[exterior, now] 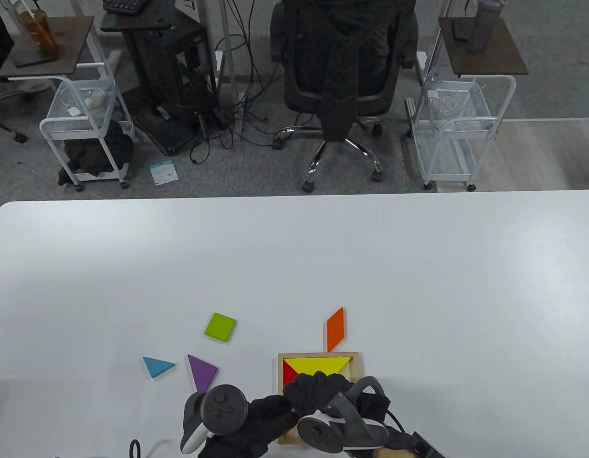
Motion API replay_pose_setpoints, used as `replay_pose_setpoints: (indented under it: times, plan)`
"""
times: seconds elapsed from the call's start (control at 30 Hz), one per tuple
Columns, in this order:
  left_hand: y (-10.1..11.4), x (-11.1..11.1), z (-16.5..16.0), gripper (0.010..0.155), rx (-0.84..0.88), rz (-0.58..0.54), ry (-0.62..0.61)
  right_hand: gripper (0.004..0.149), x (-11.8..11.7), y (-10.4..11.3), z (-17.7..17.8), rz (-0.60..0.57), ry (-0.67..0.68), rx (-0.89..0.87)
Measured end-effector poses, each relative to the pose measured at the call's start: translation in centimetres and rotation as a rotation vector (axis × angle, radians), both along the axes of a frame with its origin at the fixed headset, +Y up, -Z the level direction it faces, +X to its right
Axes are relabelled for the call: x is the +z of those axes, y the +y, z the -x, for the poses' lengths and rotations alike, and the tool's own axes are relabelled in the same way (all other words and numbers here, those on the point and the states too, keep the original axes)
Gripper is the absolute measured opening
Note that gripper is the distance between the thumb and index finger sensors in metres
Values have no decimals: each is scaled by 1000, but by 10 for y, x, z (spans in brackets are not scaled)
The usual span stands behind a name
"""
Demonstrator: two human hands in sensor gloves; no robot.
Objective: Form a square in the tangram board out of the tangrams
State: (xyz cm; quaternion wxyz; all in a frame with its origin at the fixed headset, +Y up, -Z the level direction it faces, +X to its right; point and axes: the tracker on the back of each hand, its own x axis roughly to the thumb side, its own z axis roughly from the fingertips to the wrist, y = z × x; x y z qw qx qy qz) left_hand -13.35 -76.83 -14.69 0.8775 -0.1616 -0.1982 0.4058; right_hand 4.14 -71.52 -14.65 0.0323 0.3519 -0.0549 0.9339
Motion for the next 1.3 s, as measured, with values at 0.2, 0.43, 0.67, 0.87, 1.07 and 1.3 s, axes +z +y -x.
replay_pose_setpoints:
  times: [0.2, 0.43, 0.67, 0.87, 1.07, 1.3]
  plan:
    - [-4, -3, -3, 53, 28, 46, 9, 61, 0, -4, 0, 8, 2, -13]
    - [-8, -5, -1, 47, 110, 113, 32, 63, 0, -3, -2, -21, -22, -27]
    - [-11, -7, 12, 46, 324, 167, 152, 84, -25, 5, -41, 143, -272, -275]
    - [-11, -6, 12, 45, 370, 168, 174, 71, -48, -23, -59, 756, -354, -714]
    - [-11, -5, 6, 45, 350, 163, 138, 55, -51, -29, -54, 781, -359, -679]
    - [-9, -1, -6, 46, 302, 144, 59, 51, -52, -33, -54, 842, -348, -772]
